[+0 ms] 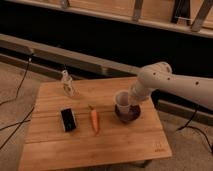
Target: Place the ceramic cup in the ceramic bowl
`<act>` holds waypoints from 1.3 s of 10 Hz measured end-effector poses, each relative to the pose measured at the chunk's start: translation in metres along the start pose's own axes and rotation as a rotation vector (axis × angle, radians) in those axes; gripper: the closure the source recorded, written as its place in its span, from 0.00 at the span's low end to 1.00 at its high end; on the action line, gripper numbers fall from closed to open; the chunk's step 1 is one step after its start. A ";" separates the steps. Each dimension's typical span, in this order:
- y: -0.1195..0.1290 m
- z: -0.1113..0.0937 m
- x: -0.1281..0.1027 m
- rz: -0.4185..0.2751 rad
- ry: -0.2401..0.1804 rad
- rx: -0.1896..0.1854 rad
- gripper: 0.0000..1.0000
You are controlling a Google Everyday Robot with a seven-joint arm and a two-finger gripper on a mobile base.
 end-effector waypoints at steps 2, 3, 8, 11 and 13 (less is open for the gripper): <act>-0.012 0.013 0.010 0.025 0.032 -0.011 1.00; -0.014 0.019 0.013 0.028 0.043 -0.016 1.00; -0.015 0.042 0.020 -0.018 0.093 -0.008 0.72; -0.014 0.037 0.018 -0.044 0.104 0.028 0.41; -0.011 0.031 0.013 -0.050 0.092 0.038 0.26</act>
